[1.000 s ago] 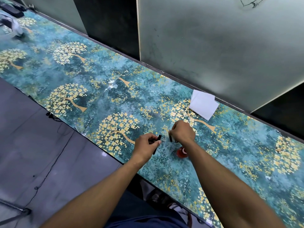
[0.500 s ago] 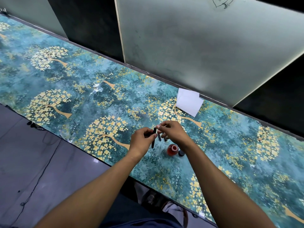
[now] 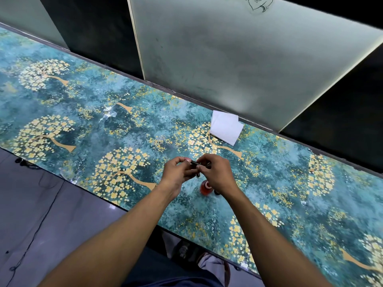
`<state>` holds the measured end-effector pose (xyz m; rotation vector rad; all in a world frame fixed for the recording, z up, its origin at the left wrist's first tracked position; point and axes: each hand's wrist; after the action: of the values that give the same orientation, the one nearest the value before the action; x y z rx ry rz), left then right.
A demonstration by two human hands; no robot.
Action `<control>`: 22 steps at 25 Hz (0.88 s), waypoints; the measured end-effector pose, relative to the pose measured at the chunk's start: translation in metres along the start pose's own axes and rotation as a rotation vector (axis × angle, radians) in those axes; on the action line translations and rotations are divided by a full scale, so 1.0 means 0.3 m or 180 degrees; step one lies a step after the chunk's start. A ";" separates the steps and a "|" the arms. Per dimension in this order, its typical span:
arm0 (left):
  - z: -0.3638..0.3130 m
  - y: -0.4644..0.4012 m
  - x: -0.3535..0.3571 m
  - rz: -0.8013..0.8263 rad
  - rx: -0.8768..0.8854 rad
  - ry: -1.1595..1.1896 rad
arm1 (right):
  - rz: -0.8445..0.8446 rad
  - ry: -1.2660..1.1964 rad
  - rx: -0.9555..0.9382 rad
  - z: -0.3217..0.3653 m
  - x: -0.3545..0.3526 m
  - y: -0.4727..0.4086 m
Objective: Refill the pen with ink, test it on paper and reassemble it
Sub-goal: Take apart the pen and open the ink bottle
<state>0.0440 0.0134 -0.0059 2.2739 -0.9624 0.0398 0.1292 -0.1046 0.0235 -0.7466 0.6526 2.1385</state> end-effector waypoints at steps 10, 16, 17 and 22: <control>0.013 0.005 0.026 0.0153 -0.0575 0.0912 | -0.0642 -0.0326 -0.0346 0.018 -0.048 0.022; 0.017 0.013 0.021 0.0245 -0.0697 0.1130 | -0.0402 0.0214 -0.0647 0.015 -0.043 0.012; 0.017 0.013 0.025 0.0270 -0.0720 0.1139 | -0.0429 0.0226 -0.0613 0.013 -0.039 0.018; 0.018 0.005 0.014 0.0251 -0.0711 0.1181 | -0.0620 0.0204 -0.0598 0.014 -0.042 0.026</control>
<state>0.0450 0.0068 -0.0081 1.9341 -0.8130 0.3576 0.1285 -0.1126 0.0365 -0.9437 0.3969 2.0205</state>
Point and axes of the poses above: each hand's wrist, its own y-axis away from the middle knuckle, its own x-axis out of the palm, z = x × y, and after that the axes turned 4 degrees about x, right-handed
